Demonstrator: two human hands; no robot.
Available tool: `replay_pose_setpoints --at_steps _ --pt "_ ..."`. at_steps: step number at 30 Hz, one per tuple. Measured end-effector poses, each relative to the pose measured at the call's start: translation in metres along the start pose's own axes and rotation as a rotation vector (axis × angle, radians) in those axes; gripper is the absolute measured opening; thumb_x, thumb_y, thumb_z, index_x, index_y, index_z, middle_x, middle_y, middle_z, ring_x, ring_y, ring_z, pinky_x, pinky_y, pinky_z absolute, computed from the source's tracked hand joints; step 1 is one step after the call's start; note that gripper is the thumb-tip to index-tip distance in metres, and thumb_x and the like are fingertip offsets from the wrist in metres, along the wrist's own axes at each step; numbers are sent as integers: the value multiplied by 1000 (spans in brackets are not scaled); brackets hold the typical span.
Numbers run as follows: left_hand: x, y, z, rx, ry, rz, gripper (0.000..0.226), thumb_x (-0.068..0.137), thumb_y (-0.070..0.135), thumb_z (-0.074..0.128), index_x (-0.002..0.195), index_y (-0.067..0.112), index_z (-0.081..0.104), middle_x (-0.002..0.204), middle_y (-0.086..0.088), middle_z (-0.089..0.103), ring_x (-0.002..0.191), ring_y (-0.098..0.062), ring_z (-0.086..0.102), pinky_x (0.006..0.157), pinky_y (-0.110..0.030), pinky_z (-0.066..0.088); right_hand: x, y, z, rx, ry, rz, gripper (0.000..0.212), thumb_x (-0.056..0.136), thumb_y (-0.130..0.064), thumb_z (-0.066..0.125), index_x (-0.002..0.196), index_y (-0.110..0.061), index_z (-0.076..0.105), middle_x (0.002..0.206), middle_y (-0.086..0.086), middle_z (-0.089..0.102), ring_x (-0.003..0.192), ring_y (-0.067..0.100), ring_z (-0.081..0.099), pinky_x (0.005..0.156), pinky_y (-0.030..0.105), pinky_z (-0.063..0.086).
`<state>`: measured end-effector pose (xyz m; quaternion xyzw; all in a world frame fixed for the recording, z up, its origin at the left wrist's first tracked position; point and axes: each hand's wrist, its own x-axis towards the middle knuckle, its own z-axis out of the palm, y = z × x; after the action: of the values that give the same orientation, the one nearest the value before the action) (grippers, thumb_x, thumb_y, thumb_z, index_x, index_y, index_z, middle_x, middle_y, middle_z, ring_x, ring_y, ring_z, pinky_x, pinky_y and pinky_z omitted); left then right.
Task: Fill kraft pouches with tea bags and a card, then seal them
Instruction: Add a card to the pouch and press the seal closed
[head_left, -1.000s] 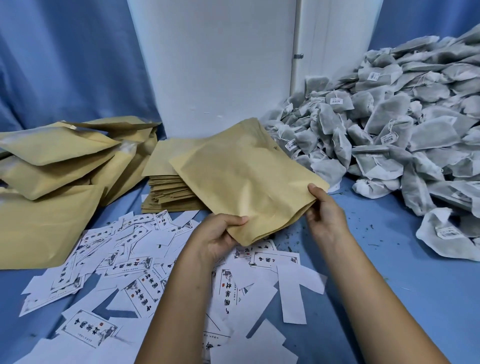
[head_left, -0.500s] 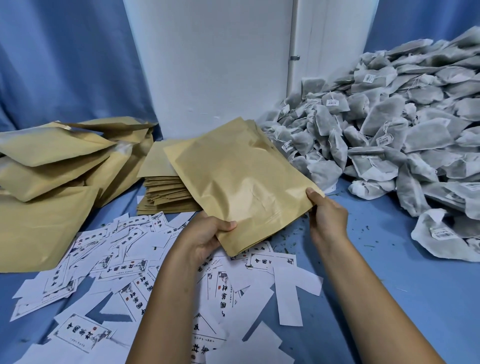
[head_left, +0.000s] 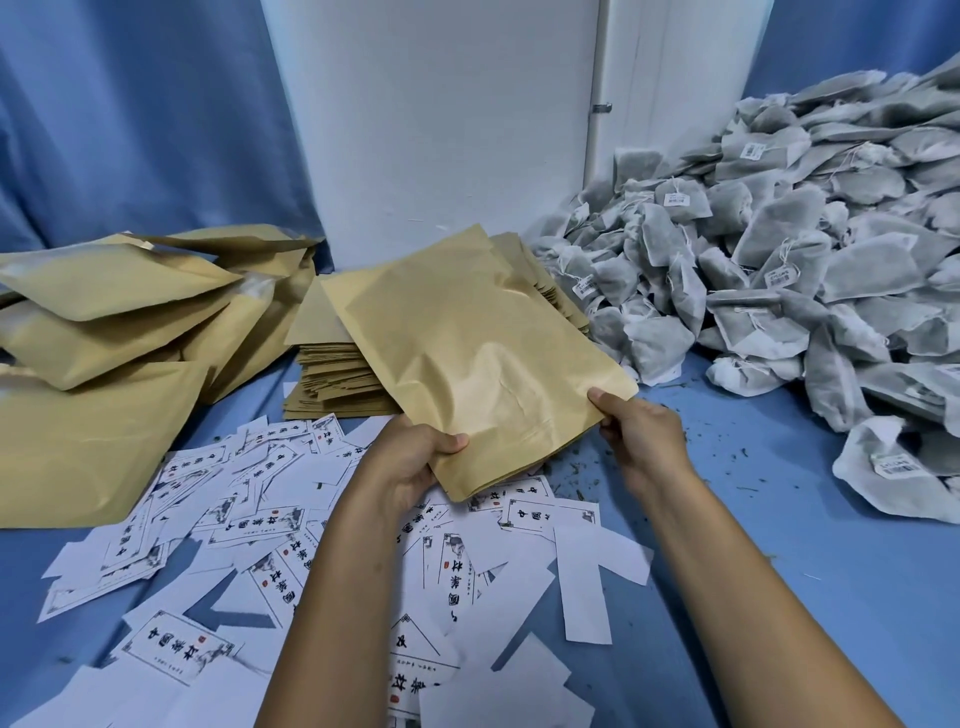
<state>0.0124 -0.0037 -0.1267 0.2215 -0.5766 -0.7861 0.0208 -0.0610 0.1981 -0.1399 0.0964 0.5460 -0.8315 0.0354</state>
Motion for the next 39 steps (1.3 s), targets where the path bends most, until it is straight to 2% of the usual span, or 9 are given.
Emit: replay_pose_setpoints --at_steps 3,8,14,19,23,28,33,36,39 --pt "0 0 1 -8 6 23 39 81 -20 53 115 -1 54 92 -11 66 76 -22 63 46 -24 52 1 3 1 -27 -80 69 22 80 -8 73 69 -8 54 60 3 55 47 12 43 45 18 40" --pt "0 -1 3 2 -9 32 36 81 -20 53 109 2 56 91 -9 67 77 -20 64 51 -26 53 3 9 2 -17 -95 69 26 79 -2 73 63 -8 53 56 3 64 47 11 60 56 21 54" --pt "1 -2 4 3 12 51 36 81 -20 54 108 3 57 91 -8 67 77 -20 64 50 -25 52 2 14 6 -68 -173 101 19 78 -9 76 74 -8 57 75 7 66 62 17 57 59 24 45" --pt "1 -2 4 17 9 47 37 80 -19 55 110 3 57 94 -9 67 79 -20 65 53 -27 53 2 16 6 -133 -132 26 21 77 -9 76 68 -5 58 83 13 70 71 22 65 77 31 51" --pt "1 -1 4 -14 8 59 34 81 -19 54 104 5 59 90 -7 68 74 -18 66 49 -24 52 -3 16 10 -152 -255 49 17 81 -13 74 74 -3 62 76 7 72 67 18 67 65 25 53" --pt "2 -3 4 5 -17 58 35 81 -18 55 108 5 59 99 -9 69 85 -21 66 62 -28 54 -9 18 12 -129 -252 28 8 82 -4 70 75 -3 66 68 1 73 60 10 69 51 16 51" --pt "3 -4 4 -16 -17 72 33 81 -18 55 101 8 60 94 -6 70 83 -20 67 63 -30 54 -8 19 13 -93 -336 62 7 82 -5 70 87 -1 67 87 8 75 79 17 72 68 23 57" --pt "3 -4 4 1 -15 69 32 80 -19 56 97 8 61 89 -5 71 76 -16 68 55 -25 54 -9 21 14 -133 -339 57 7 80 -2 71 86 0 67 84 5 75 76 15 72 60 17 54" --pt "3 -4 6 -3 -11 60 32 80 -19 56 99 6 60 90 -6 70 76 -16 68 56 -26 55 -7 20 12 -118 -327 40 5 80 -2 71 81 0 67 82 5 75 75 15 72 60 17 53"
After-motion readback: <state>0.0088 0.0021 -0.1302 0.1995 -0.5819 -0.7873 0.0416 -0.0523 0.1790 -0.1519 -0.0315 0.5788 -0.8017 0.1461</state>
